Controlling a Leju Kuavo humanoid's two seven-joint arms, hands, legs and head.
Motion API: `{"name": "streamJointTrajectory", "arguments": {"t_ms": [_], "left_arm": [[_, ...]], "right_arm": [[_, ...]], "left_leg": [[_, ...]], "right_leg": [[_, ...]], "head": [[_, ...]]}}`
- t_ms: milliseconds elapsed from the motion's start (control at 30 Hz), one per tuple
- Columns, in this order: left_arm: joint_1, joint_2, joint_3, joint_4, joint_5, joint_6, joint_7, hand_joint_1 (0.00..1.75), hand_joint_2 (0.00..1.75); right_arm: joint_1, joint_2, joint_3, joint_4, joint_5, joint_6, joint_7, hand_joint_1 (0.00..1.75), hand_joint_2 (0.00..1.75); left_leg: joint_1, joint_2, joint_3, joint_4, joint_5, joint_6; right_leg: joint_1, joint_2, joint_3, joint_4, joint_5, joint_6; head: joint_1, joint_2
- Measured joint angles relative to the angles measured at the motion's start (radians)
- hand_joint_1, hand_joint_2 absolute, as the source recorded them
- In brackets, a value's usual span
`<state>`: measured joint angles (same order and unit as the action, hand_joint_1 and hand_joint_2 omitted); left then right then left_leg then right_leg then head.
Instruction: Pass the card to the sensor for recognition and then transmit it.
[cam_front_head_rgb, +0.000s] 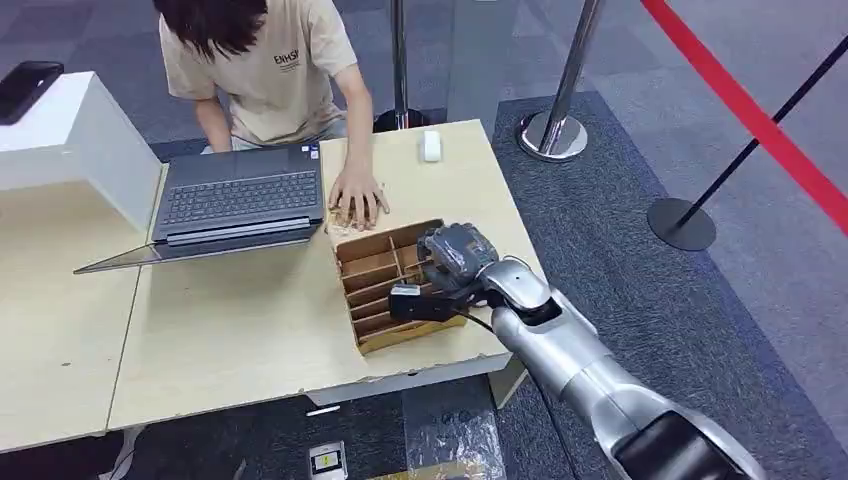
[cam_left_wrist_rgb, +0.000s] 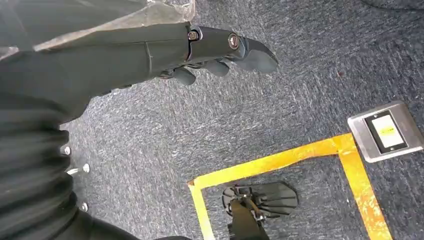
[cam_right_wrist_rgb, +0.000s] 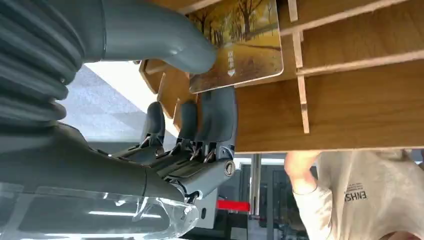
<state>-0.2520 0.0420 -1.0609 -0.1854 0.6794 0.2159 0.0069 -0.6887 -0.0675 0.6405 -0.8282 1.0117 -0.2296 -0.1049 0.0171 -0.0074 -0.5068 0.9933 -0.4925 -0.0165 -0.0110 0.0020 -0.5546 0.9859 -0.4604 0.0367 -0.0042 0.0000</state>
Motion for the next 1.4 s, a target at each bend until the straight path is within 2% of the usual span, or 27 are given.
{"name": "streamJointTrajectory", "arguments": {"t_ms": [67,133,400,600,700,867,933,1200,1400], "left_arm": [[-0.001,0.000,0.000,0.000,0.001,0.000,0.000,0.00,1.75],[-0.001,-0.001,0.000,0.000,0.001,-0.001,0.003,0.00,1.75],[-0.002,-0.003,0.000,0.000,0.006,-0.002,0.003,0.00,1.75],[-0.002,-0.003,0.000,0.000,0.011,-0.002,0.003,0.00,1.75],[-0.001,-0.003,0.000,0.000,0.013,-0.002,0.003,0.00,1.75],[0.000,-0.003,0.000,0.000,0.016,-0.003,0.003,0.00,1.75],[0.001,-0.001,-0.001,0.000,0.016,-0.004,0.003,0.00,1.75],[0.002,0.002,-0.003,0.000,0.016,-0.004,0.003,0.00,1.75],[0.001,0.003,-0.005,0.000,0.010,-0.003,0.005,0.00,1.75]], "right_arm": [[-0.003,0.001,0.002,0.005,0.000,0.002,0.000,1.27,1.75],[-0.004,0.002,0.003,0.010,0.000,0.003,0.000,1.75,1.75],[-0.015,0.005,0.010,0.025,-0.012,0.010,-0.011,1.75,1.75],[-0.017,0.005,0.011,0.029,-0.070,0.008,-0.023,1.75,1.75],[-0.022,0.000,0.005,0.018,-0.113,0.047,-0.027,1.75,1.75],[-0.056,-0.028,-0.007,-0.044,-0.215,0.195,-0.021,1.75,1.75],[-0.080,-0.042,-0.013,-0.075,-0.241,0.228,-0.018,1.75,1.75],[-0.199,-0.081,-0.052,-0.157,-0.330,0.287,-0.011,1.75,1.75],[-0.292,-0.089,-0.064,-0.151,-0.419,0.287,-0.033,1.75,1.75]], "left_leg": [[0.000,0.000,0.000,0.000,0.000,0.000],[0.000,0.000,0.000,0.000,0.000,0.000],[0.000,0.000,0.001,0.000,0.000,0.000],[0.000,0.000,0.001,0.000,0.000,0.000],[0.000,0.000,0.001,0.000,0.000,0.000],[0.000,0.000,0.001,0.000,0.000,0.000],[0.000,0.000,0.001,0.000,0.000,0.000],[0.000,0.000,0.001,0.000,0.000,0.000],[0.000,0.000,0.000,0.000,0.000,0.000]], "right_leg": [[0.000,0.000,0.000,0.000,0.000,0.000],[0.000,0.000,0.000,0.000,0.000,0.000],[0.000,0.000,0.001,0.000,0.000,0.000],[0.000,0.000,0.001,0.000,0.000,0.000],[0.000,0.000,0.001,0.000,0.000,0.000],[0.000,0.000,0.001,0.000,0.000,0.000],[0.000,0.000,0.001,0.000,0.000,0.000],[0.000,0.000,0.001,0.000,0.000,0.000],[0.000,0.000,0.000,0.000,0.000,0.000]], "head": [[0.000,0.000],[0.000,0.000],[0.000,0.000],[0.000,0.000],[0.000,0.000],[0.000,0.000],[0.000,0.000],[0.000,0.000],[0.000,0.000]]}}
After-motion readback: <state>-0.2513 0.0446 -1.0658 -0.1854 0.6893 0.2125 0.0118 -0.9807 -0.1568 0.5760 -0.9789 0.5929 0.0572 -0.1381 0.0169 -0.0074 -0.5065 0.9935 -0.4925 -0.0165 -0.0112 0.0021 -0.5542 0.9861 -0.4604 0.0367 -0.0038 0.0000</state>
